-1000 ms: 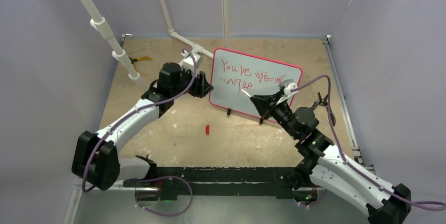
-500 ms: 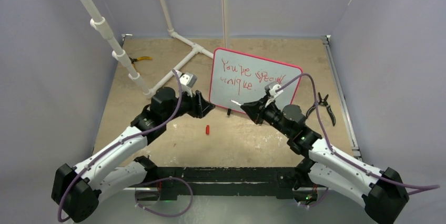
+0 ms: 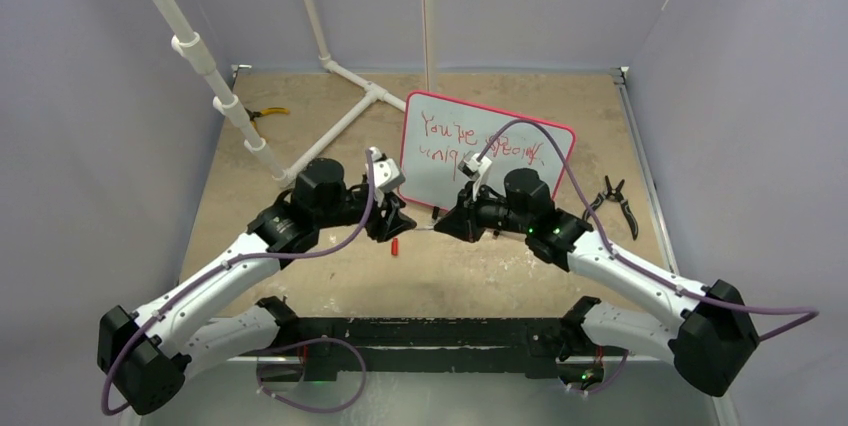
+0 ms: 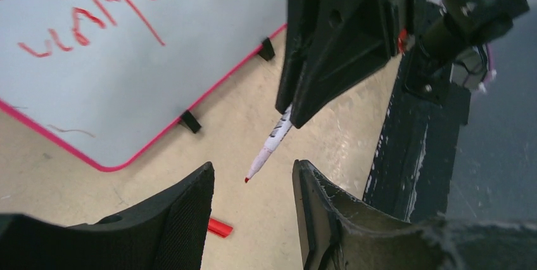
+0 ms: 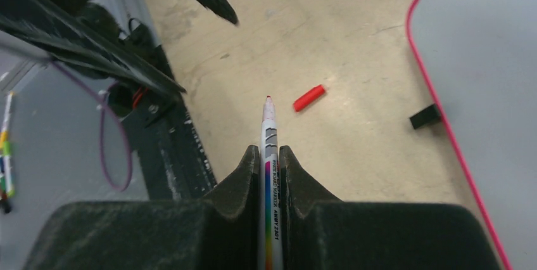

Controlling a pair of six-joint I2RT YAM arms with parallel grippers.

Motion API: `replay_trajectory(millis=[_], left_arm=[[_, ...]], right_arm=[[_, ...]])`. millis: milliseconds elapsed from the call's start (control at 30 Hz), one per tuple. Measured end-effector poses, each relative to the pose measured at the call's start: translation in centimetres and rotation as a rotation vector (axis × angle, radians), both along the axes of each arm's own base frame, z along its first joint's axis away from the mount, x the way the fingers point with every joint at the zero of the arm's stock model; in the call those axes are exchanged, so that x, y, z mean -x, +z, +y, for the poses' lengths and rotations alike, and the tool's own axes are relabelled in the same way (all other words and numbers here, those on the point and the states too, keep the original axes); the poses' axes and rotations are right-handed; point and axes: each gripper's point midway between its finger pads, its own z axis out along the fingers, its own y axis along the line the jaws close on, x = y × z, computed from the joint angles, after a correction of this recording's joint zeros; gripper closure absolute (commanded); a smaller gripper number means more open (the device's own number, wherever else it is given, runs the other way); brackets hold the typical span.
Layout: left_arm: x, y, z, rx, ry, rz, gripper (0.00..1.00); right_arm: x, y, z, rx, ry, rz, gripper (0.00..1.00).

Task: Write a sentence on the whiteboard
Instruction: Adjust the whiteboard marker.

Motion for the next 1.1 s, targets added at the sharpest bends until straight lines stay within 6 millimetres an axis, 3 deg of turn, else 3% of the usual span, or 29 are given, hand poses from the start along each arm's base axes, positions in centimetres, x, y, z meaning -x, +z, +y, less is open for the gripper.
replay_trajectory(millis=[267,433,567,767,867,967,1100], left_arm=[[3.6,-2.4,-2.0,-0.060,-0.186,-0.013,0.52],[5.2,-5.3,-3.3,-0.148,-0.269,0.018,0.53],[5.5,-6.0,-3.5,-0.183,-0.271,0.000,0.61],[5.2,-6.0,-3.8,-0.189,-0.257,-0.016,0.63],[5.6,-6.7,-4.3,-0.200,-0.275,-0.006,0.73],[6.1,-8.0,-4.7,-0.232,-0.300,0.024,1.00],[6.6,-8.7,-5.1,-0.250,-0.321,0.027,1.00]], right_arm=[[2.0,0.8,1.4,0.011,0.156,0.091,1.00],[2.9,0.4,1.3,0.031,0.196,0.141,1.00],[3.4,0.4,1.3,0.034,0.212,0.157,1.00],[3.8,0.3,1.1,0.040,0.224,0.171,1.00],[4.1,0.3,1.0,0.040,0.234,0.180,1.00],[4.3,0.5,1.0,0.035,0.240,0.178,1.00],[4.9,0.2,0.6,0.051,0.251,0.201,1.00]])
